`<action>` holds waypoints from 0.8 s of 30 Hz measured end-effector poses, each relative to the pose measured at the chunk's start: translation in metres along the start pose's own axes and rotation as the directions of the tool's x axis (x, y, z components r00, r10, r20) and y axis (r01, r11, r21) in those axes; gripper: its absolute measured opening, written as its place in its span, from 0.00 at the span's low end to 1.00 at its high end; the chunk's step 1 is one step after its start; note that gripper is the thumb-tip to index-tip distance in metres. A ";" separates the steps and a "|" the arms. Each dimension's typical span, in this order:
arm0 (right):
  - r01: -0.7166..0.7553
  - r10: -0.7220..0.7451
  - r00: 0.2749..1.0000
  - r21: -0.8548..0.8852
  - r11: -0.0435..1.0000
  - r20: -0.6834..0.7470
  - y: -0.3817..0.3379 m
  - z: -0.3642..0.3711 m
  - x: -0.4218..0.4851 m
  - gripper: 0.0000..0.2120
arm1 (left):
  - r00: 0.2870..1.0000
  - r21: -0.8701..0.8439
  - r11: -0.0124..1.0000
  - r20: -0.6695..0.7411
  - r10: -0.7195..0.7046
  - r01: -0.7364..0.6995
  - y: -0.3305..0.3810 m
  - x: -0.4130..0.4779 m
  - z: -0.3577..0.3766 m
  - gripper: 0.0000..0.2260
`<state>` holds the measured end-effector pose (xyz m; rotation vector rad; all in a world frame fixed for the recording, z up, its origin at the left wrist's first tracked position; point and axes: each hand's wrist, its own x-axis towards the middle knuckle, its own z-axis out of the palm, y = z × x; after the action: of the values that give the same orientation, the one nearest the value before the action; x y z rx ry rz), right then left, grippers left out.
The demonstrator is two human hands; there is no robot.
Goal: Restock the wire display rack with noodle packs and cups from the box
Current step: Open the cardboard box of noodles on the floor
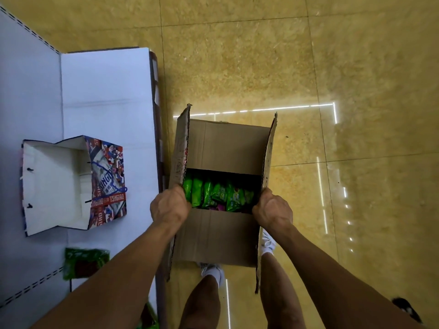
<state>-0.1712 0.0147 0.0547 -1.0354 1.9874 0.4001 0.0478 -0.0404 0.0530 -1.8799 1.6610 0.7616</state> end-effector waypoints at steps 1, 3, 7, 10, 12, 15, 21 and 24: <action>0.006 -0.007 1.000 0.009 1.000 0.017 0.003 -0.003 0.000 0.17 | 1.000 0.004 1.000 0.011 0.006 -0.006 0.000 -0.001 -0.003 0.16; 0.008 -0.009 0.999 0.038 0.999 0.045 0.012 -0.012 0.000 0.19 | 0.999 -0.005 1.000 0.032 -0.001 0.001 0.005 -0.003 -0.015 0.16; 0.040 -0.044 0.997 0.065 0.997 0.057 0.019 -0.043 0.005 0.18 | 0.998 -0.001 0.999 0.041 -0.037 0.038 0.019 -0.004 -0.042 0.15; 0.087 -0.089 0.996 0.064 0.994 0.031 0.018 -0.073 0.010 0.17 | 0.997 -0.026 0.998 0.048 -0.062 0.063 0.036 -0.009 -0.061 0.13; 0.109 -0.110 0.994 0.058 0.992 0.005 0.015 -0.093 0.014 0.15 | 0.996 -0.049 0.996 0.036 -0.079 0.080 0.049 -0.011 -0.075 0.12; 0.130 -0.128 0.991 0.049 0.990 -0.032 0.011 -0.125 0.020 0.14 | 0.995 -0.068 0.993 0.021 -0.098 0.099 0.068 -0.012 -0.097 0.11; 0.188 -0.191 0.975 -0.037 0.982 -0.111 0.010 -0.190 0.037 0.14 | 0.995 -0.099 0.992 -0.053 -0.083 0.077 0.111 -0.008 -0.138 0.08; 0.181 -0.185 0.971 -0.040 0.983 -0.148 0.005 -0.217 0.045 0.14 | 0.993 -0.142 0.989 -0.108 -0.047 0.032 0.133 0.000 -0.158 0.12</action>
<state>-0.3042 -0.1359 0.1479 -1.2876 2.0019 0.2541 -0.0727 -0.1666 0.1634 -2.0805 1.6698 0.7882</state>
